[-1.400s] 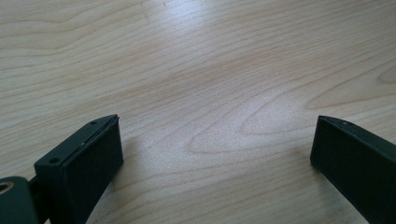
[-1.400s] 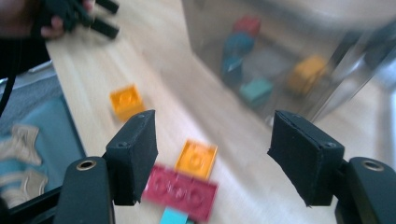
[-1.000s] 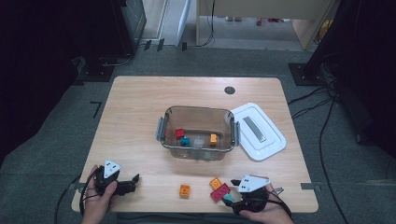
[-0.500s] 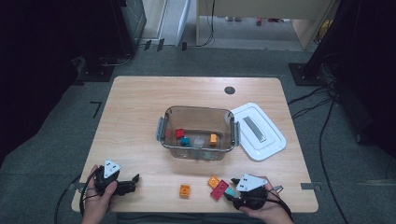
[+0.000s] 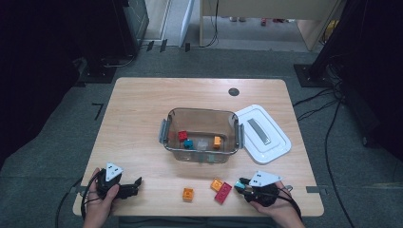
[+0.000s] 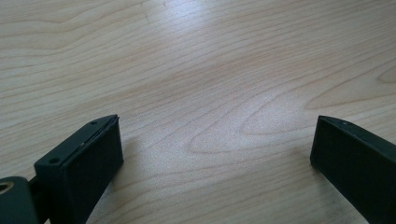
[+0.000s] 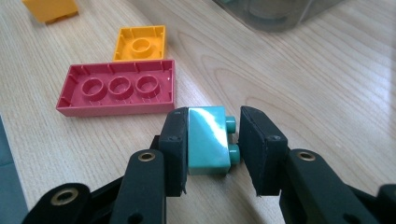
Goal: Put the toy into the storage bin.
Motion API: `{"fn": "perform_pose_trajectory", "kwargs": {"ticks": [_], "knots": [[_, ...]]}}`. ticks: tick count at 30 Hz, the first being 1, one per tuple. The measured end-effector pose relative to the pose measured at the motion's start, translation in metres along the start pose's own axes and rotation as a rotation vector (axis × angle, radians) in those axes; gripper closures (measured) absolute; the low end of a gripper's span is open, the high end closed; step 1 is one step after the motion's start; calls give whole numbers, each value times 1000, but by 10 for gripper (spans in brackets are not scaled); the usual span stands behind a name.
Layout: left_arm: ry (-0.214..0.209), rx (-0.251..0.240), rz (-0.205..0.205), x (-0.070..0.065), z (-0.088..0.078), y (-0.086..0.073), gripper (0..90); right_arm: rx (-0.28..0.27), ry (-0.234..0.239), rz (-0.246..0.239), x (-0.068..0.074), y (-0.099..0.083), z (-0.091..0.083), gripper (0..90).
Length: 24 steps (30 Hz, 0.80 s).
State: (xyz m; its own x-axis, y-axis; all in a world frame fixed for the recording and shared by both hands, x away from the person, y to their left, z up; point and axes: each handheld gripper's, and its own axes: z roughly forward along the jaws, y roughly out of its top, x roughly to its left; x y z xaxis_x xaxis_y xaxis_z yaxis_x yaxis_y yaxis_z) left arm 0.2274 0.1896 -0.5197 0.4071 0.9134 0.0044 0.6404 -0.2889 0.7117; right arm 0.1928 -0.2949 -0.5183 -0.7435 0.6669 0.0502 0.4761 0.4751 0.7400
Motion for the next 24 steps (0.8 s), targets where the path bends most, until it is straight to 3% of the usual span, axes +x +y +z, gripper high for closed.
{"fn": "perform_pose_trajectory", "kwargs": {"ticks": [7,12,15,24], "knots": [[0,0,0,0,0,0,21,4,-18,11,0,1,0,668],[0,0,0,0,0,0,21,-7,13,19,-4,0,-1,677],[0,0,0,0,0,0,21,-14,9,17,-3,0,-1,677],[0,0,0,0,0,0,21,-119,24,43,-4,15,-16,677]]}}
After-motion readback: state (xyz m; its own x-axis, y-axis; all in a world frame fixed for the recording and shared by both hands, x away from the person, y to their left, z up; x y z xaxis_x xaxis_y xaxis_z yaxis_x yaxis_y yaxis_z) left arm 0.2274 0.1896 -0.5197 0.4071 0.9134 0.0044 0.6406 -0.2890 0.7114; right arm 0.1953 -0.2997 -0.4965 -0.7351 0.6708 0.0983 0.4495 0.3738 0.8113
